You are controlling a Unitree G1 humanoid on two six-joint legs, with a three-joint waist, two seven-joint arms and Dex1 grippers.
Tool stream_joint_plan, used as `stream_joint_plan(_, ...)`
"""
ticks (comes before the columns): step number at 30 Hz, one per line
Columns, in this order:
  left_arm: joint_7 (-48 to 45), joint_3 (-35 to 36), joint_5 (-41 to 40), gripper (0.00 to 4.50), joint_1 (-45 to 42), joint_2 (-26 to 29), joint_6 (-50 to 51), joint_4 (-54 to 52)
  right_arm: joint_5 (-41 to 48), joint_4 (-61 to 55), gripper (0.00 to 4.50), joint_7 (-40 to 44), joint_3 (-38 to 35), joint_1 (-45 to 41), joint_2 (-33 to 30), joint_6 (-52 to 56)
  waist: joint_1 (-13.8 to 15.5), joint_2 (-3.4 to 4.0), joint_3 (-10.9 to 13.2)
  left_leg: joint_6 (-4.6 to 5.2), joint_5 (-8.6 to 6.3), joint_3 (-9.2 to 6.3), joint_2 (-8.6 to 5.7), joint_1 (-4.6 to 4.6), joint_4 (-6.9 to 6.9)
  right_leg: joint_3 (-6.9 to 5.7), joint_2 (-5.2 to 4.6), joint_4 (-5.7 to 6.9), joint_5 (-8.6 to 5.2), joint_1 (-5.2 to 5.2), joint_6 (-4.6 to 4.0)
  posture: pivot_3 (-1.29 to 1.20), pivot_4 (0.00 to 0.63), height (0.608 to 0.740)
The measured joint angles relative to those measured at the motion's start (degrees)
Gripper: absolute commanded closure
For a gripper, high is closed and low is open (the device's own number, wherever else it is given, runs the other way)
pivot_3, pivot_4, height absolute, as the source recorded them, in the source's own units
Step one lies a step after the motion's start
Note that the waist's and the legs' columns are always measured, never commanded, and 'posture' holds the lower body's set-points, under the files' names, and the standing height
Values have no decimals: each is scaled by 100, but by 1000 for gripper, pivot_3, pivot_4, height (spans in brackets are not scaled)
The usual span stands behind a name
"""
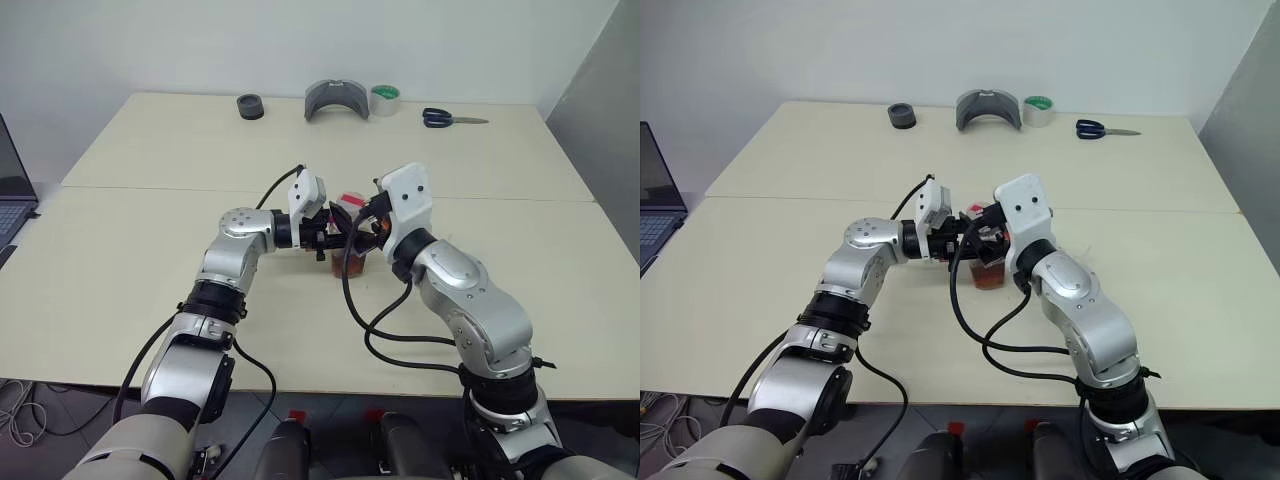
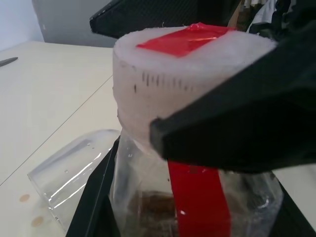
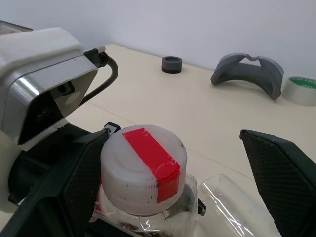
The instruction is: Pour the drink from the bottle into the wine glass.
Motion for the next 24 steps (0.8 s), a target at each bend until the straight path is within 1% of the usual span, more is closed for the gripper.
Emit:
stream_joint_plan(6,26,1,5,2694,-1,-1,-15,0,11,102,2528,167,155,-76,5,-73,-15,0,0,3,-1,-1,0,0,0,-1,0,1,0,0,0,0,150,740)
stream_joint_plan(9,33,19,-2,2695,-1,-1,-91,-1,60,193,2555,422,145,-139,-153,-228,-15,0,0,9,-5,-1,0,0,1,-2,0,1,0,0,0,0,150,740)
stream_joint_plan(11,28,8,-2,2696,-1,-3,-106,-2,183,340,2555,785,97,-203,-405,-419,-15,0,0,12,-6,-1,-1,0,1,-2,-1,1,0,0,0,0,150,740)
stream_joint_plan(13,-7,-11,-4,2697,-1,-5,-114,-5,369,541,2555,1295,27,-264,-712,-702,-15,0,0,12,-7,0,-2,0,1,-2,-1,0,0,1,0,0,150,740)
stream_joint_plan(16,-151,-84,-5,2701,-3,-9,-109,-25,900,1090,2555,2512,-223,-491,-1265,-1099,-20,0,0,14,-7,1,-1,1,2,-3,0,-2,0,4,0,0,150,740)
stream_joint_plan(19,-265,-124,-4,2702,-6,-9,-93,-30,1187,1535,2555,3261,-332,-682,-1505,-1273,-51,0,1,14,-7,0,1,2,1,-4,2,-1,0,3,0,0,150,740)
stream_joint_plan(21,-289,-146,7,2702,-12,2,-85,-23,1354,2134,2555,3957,-315,-1110,-1739,-1296,-69,6,6,15,-6,5,-2,2,5,-1,0,1,4,3,5,0,150,740)
stream_joint_plan(23,-288,-162,9,2703,-39,2,-88,-24,1372,2397,2555,4292,-286,-1305,-1856,-1356,-77,6,6,16,-6,3,0,6,3,-2,1,0,3,6,4,0,150,740)
stream_joint_plan(24,-272,-162,16,2703,-41,7,-87,-24,1346,2432,2205,4279,-282,-1302,-1839,-1431,-80,6,6,15,-7,1,2,6,2,-3,2,0,3,5,4,0,150,740)
